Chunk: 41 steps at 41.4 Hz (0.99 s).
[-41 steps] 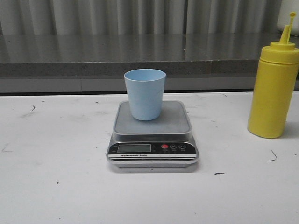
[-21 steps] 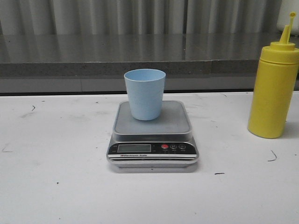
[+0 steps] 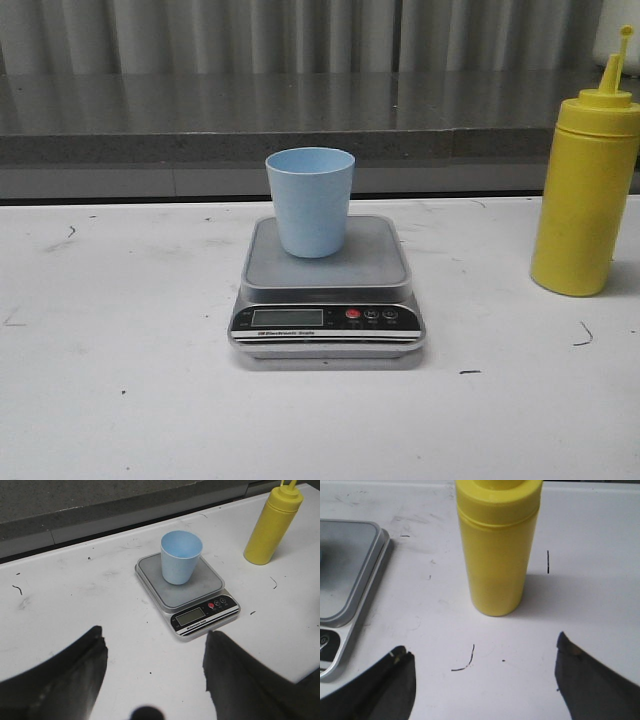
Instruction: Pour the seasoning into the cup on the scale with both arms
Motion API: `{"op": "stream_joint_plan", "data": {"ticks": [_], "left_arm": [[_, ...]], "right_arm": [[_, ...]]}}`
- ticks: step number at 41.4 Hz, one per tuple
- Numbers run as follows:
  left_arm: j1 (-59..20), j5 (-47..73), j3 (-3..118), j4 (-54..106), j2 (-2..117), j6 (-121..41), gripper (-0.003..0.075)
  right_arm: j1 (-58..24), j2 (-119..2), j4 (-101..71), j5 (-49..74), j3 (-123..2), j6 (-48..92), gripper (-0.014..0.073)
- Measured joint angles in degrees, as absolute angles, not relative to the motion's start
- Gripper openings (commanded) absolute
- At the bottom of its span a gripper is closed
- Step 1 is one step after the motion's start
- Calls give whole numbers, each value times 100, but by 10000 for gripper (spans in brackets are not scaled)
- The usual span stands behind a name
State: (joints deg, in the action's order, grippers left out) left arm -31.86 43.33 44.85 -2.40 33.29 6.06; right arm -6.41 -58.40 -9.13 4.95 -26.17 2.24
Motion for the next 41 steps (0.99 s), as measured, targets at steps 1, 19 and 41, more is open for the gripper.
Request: {"op": "stream_joint_plan", "data": {"ticks": [1,19,41], "left_arm": [[-3186,4333,4485,-240,3329,606,421],[-3162,4333,4485,-228,3329,606,421],[-3178,4333,4485,-228,3329,606,421]], "right_arm": [[-641,-5933,-937,335,-2571,224,594],[-747,-7623,-953,-2294,-2357,-40,594],[-747,-9453,-416,-5188,-2400,-309,594]]}}
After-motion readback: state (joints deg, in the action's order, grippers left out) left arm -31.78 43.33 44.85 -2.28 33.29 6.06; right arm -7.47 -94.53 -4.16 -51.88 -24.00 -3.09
